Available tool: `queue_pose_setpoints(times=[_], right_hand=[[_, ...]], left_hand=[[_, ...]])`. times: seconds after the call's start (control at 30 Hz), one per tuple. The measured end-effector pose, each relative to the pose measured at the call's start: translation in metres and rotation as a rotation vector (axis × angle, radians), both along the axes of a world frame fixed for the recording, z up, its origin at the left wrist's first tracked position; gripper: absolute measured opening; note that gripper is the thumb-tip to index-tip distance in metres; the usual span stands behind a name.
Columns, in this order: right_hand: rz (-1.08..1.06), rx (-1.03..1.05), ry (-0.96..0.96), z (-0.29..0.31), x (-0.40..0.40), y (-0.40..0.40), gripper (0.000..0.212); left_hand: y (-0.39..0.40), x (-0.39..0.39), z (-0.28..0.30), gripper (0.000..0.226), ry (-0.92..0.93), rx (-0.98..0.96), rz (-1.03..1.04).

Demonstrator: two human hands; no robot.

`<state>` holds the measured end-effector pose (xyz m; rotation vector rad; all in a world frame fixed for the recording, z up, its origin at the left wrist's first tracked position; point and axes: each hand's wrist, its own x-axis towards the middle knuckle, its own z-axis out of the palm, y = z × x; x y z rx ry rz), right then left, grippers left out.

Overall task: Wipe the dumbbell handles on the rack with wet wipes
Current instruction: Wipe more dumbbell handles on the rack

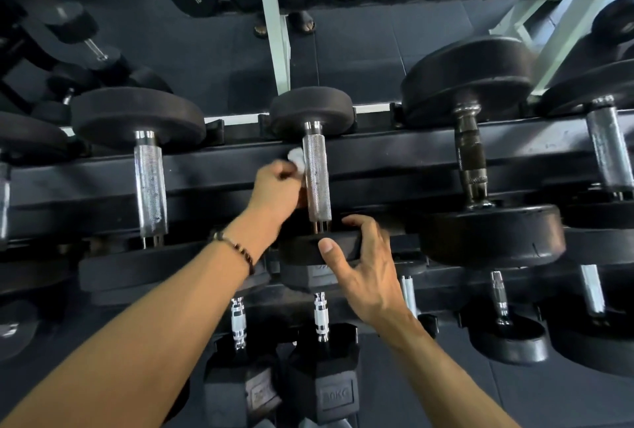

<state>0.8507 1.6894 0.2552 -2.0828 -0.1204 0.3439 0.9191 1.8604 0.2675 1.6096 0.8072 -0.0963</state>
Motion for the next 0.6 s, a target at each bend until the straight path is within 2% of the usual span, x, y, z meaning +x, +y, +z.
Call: queue_pose_setpoints(times=[0.07,0.1,0.17,0.27,0.3,0.5,0.6], right_hand=[[-0.002,0.001,0.006,0.001,0.001,0.0,0.074],[0.0,-0.004,0.005,0.001,0.001,0.0,0.074],[0.006,-0.012,-0.006,0.002,0.001,0.002,0.075],[0.011,-0.018,-0.002,0.001,0.001,0.003,0.075],[0.006,-0.016,0.005,0.0,0.001,0.002,0.075],[-0.003,-0.016,-0.001,0.003,0.0,0.002,0.076],[0.018,-0.063,0.023,0.009,-0.003,0.006,0.081]], left_hand=[[0.003,-0.027,0.002,0.015,0.049,0.177,-0.227],[0.005,-0.028,0.003,0.012,0.021,0.237,-0.263],[0.004,-0.008,0.013,0.018,-0.084,0.3,-0.169],[-0.001,0.028,0.023,0.03,-0.172,0.33,0.098],[-0.003,0.028,0.022,0.029,-0.179,0.372,0.091],[0.016,-0.034,0.04,0.017,-0.118,0.49,-0.477],[0.021,-0.057,0.061,0.018,-0.174,0.483,-0.485]])
